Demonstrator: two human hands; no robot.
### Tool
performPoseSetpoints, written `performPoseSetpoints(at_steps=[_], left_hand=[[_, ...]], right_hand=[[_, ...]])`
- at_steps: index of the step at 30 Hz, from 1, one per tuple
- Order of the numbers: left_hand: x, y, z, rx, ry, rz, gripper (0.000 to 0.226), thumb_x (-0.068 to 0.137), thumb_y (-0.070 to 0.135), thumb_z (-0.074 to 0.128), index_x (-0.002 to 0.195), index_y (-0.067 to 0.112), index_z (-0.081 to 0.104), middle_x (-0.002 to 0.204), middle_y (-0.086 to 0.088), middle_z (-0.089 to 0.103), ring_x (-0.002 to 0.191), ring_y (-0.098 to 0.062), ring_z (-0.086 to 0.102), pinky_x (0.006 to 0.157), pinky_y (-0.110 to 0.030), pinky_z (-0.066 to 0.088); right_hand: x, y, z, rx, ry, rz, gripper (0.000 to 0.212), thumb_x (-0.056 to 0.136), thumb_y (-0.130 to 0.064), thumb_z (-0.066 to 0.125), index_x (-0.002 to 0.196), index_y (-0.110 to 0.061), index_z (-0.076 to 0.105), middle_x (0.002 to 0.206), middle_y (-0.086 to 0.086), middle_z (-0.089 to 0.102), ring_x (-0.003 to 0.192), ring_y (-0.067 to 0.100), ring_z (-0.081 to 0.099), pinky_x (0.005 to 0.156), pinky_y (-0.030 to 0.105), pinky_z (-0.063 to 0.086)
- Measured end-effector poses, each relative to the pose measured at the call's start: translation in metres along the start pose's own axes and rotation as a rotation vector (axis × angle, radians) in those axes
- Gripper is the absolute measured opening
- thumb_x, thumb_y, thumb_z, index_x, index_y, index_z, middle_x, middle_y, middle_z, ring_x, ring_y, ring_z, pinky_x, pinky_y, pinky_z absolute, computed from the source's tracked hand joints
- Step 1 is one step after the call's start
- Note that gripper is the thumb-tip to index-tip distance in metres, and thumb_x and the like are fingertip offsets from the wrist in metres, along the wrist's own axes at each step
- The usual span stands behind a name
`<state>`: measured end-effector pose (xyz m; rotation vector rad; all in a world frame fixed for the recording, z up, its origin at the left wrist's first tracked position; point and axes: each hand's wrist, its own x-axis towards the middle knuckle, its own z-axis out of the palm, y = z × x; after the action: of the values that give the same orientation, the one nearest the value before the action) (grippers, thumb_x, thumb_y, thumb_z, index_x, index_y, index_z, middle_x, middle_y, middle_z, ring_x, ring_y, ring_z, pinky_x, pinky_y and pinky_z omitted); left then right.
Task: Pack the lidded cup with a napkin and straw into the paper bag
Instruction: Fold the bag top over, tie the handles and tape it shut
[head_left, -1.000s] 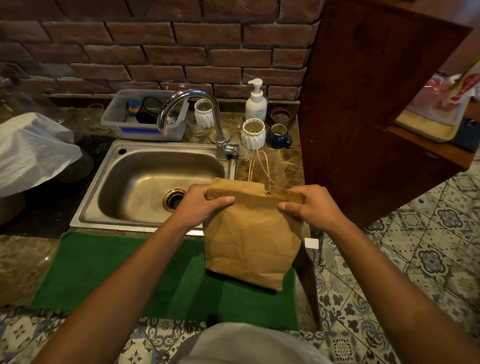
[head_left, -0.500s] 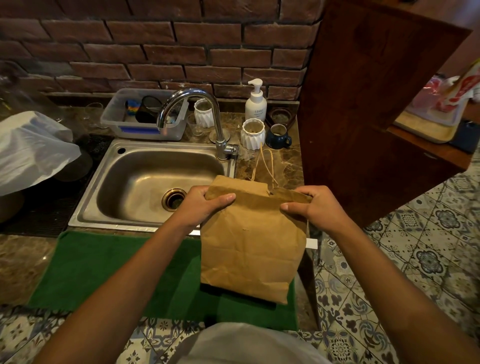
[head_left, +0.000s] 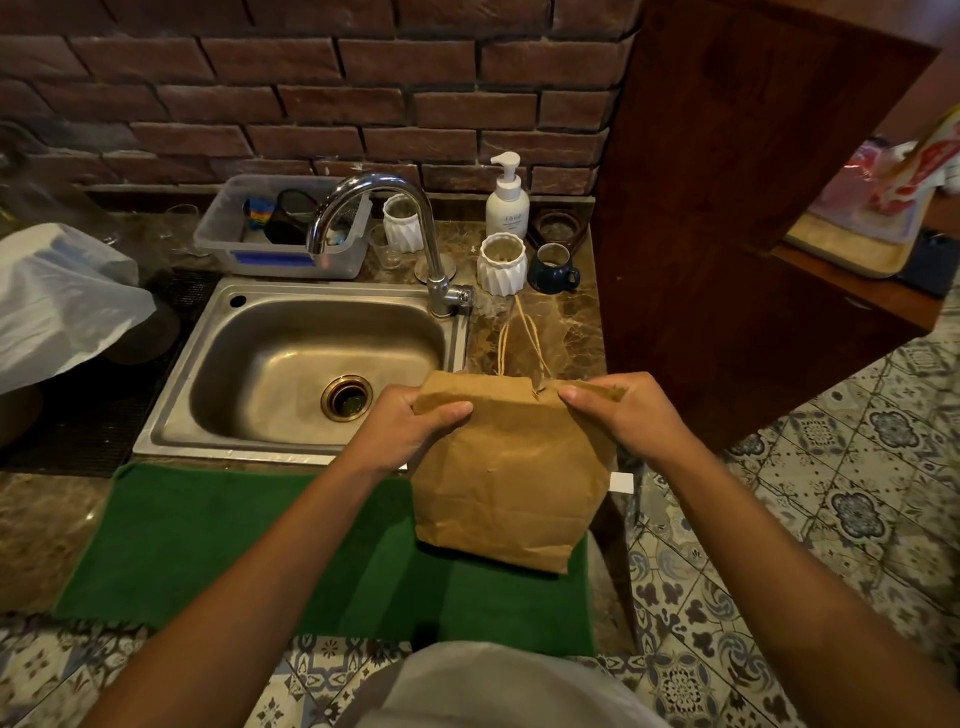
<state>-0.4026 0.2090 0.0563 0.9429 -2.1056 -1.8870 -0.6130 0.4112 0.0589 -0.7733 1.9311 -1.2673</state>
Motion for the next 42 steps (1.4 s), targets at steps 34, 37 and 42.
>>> performPoseSetpoints(at_steps=[34, 37, 42], left_hand=[[-0.040, -0.008, 0.010, -0.303, 0.032, -0.191, 0.034, 0.096, 0.024, 0.060, 0.120, 0.002, 0.066, 0.098, -0.020, 0.079, 0.091, -0.034, 0.078, 0.068, -0.034, 0.066], [-0.042, -0.011, 0.012, -0.328, 0.084, -0.166, 0.029, 0.096, 0.024, 0.061, 0.116, 0.004, 0.068, 0.096, -0.021, 0.079, 0.089, -0.035, 0.078, 0.069, -0.034, 0.066], [-0.043, -0.014, 0.012, -0.335, 0.151, -0.142, 0.022, 0.100, 0.025, 0.057, 0.113, 0.012, 0.068, 0.095, -0.019, 0.079, 0.087, -0.032, 0.078, 0.069, -0.036, 0.066]], right_hand=[[-0.036, 0.007, 0.023, -0.147, 0.192, -0.261, 0.027, 0.082, -0.051, 0.078, 0.097, -0.029, 0.079, 0.102, -0.007, 0.068, 0.103, 0.015, 0.063, 0.091, 0.049, 0.053], [-0.046, 0.004, 0.014, -0.267, 0.289, -0.090, 0.060, 0.068, -0.067, 0.078, 0.118, -0.037, 0.064, 0.113, -0.009, 0.058, 0.103, 0.007, 0.058, 0.086, 0.030, 0.053], [-0.062, 0.010, 0.003, -0.110, 0.114, 0.129, 0.087, 0.068, -0.054, 0.081, 0.146, -0.033, 0.049, 0.070, 0.001, 0.068, 0.057, 0.014, 0.056, 0.054, 0.028, 0.047]])
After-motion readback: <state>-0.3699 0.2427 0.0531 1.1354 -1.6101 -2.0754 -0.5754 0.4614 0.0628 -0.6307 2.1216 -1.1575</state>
